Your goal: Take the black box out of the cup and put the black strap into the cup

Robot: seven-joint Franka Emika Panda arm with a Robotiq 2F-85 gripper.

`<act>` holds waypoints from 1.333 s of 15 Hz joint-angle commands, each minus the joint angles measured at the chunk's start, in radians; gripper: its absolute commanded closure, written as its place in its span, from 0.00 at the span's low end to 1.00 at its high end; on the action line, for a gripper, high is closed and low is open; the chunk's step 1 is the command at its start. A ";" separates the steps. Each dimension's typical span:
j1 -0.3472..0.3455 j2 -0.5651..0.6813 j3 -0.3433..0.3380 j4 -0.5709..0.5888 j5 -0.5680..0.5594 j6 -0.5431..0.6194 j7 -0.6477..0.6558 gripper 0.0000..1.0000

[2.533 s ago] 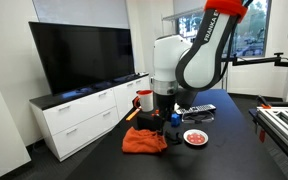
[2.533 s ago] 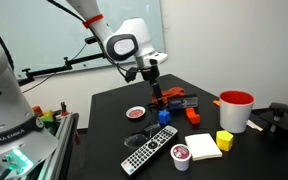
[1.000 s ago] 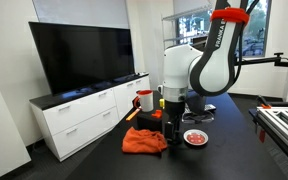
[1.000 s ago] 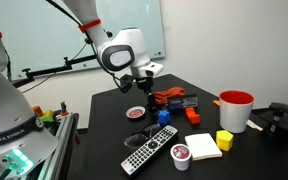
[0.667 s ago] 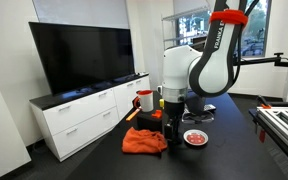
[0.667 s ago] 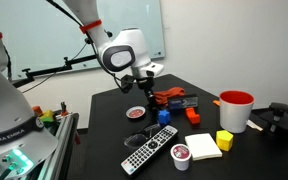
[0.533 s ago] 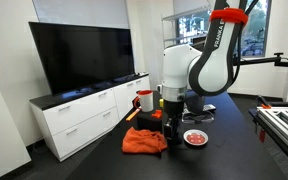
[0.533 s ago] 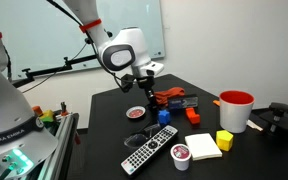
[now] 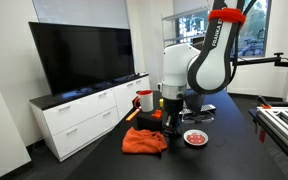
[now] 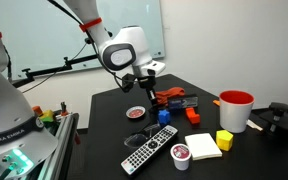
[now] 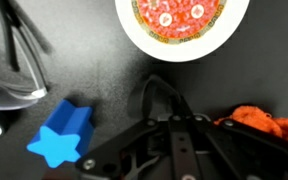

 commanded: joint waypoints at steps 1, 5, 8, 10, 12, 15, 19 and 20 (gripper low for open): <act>-0.012 -0.005 0.013 0.006 -0.021 0.011 -0.013 1.00; -0.013 -0.008 0.016 0.004 -0.020 0.013 -0.014 1.00; -0.008 -0.029 0.012 0.003 -0.019 -0.006 -0.004 1.00; 0.004 -0.076 -0.005 0.009 -0.028 -0.043 0.010 1.00; 0.006 -0.124 -0.024 0.032 -0.043 -0.076 0.025 1.00; -0.024 -0.193 -0.029 0.077 -0.077 -0.131 0.048 1.00; -0.068 -0.230 -0.010 0.109 -0.152 -0.178 0.095 1.00; -0.073 -0.235 -0.006 0.110 -0.164 -0.186 0.107 1.00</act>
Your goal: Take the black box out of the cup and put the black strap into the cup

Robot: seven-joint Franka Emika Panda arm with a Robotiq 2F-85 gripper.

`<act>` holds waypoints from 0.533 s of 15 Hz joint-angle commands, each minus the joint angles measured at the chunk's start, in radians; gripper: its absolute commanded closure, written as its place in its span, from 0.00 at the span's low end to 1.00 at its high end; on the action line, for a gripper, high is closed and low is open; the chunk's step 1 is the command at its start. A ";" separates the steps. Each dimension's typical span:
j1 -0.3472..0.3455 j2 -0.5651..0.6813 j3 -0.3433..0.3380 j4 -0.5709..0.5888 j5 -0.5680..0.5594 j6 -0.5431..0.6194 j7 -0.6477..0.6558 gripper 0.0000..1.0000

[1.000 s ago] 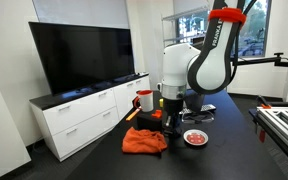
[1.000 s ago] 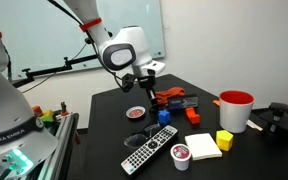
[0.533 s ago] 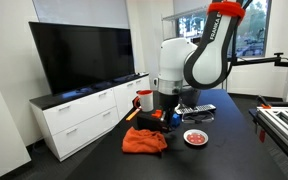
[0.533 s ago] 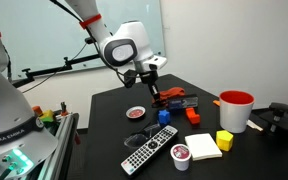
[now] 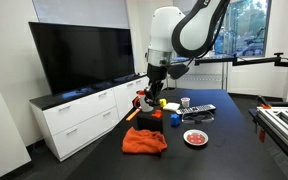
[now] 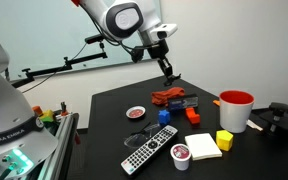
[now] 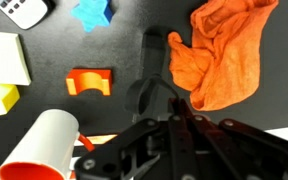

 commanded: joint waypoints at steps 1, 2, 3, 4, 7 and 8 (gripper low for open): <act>-0.034 -0.034 0.029 0.007 -0.067 -0.046 0.063 1.00; -0.038 -0.038 0.033 0.008 -0.074 -0.056 0.070 1.00; -0.041 -0.041 0.036 0.008 -0.080 -0.059 0.078 1.00; -0.046 -0.041 0.041 0.012 -0.082 -0.063 0.083 1.00; -0.065 -0.019 0.032 0.063 -0.082 -0.076 0.113 1.00; -0.078 -0.013 0.026 0.087 -0.079 -0.083 0.120 1.00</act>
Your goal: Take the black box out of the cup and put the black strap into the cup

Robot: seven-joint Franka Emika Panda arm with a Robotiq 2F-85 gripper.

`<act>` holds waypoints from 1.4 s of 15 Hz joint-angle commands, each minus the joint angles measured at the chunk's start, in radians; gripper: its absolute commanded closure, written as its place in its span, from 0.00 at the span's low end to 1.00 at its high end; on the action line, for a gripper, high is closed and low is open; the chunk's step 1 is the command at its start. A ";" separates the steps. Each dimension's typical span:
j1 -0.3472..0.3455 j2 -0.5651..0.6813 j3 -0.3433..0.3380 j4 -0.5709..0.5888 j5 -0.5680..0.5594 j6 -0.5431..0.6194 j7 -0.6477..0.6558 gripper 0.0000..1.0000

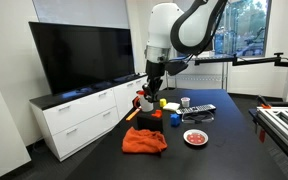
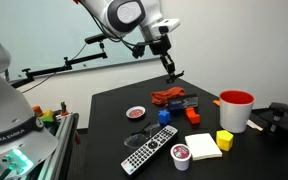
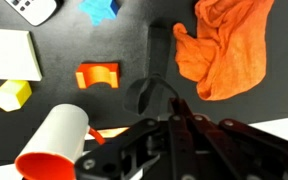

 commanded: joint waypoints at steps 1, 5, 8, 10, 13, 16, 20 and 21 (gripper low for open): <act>-0.052 0.007 0.000 0.081 -0.033 -0.052 0.063 1.00; -0.100 0.064 -0.034 0.180 -0.034 -0.067 0.109 1.00; -0.111 0.128 -0.065 0.260 -0.017 -0.073 0.154 1.00; -0.107 0.175 -0.088 0.314 -0.010 -0.079 0.185 1.00; -0.103 0.241 -0.115 0.392 0.008 -0.103 0.221 1.00; -0.105 0.293 -0.136 0.458 0.020 -0.127 0.252 1.00; -0.110 0.337 -0.152 0.518 0.026 -0.161 0.283 1.00; -0.110 0.345 -0.154 0.529 0.026 -0.169 0.289 1.00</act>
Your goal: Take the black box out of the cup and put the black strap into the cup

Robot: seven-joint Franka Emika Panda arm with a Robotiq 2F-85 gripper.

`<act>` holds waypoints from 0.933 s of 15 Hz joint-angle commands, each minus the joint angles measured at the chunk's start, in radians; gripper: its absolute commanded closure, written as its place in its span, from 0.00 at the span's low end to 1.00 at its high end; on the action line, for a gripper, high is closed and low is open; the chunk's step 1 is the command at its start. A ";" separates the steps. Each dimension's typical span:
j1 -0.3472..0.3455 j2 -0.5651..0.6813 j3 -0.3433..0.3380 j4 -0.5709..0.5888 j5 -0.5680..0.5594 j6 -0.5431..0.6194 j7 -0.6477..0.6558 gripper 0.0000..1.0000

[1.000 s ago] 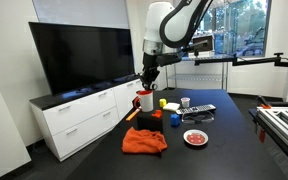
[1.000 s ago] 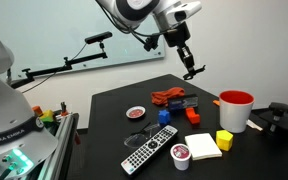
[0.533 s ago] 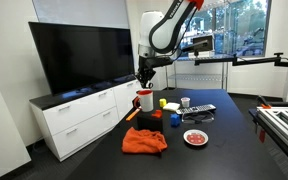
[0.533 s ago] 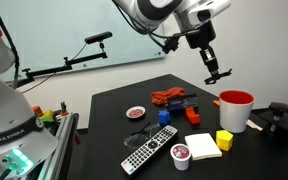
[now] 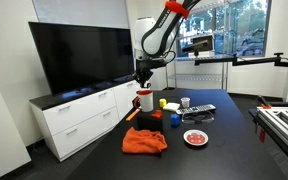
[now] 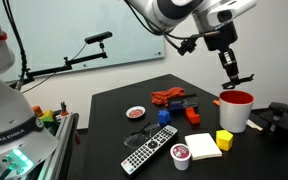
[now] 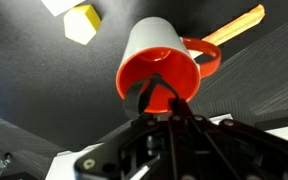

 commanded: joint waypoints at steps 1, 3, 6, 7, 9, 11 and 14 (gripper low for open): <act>0.002 0.030 -0.009 0.069 0.021 -0.049 0.032 1.00; 0.000 0.043 -0.008 0.084 0.023 -0.059 0.045 1.00; 0.000 0.059 -0.005 0.103 0.026 -0.063 0.062 1.00; 0.000 0.062 -0.005 0.107 0.027 -0.065 0.066 1.00; 0.000 0.066 -0.004 0.114 0.025 -0.073 0.073 1.00; 0.001 0.063 -0.002 0.111 0.019 -0.076 0.068 0.73; 0.000 0.061 0.003 0.112 0.024 -0.081 0.065 0.52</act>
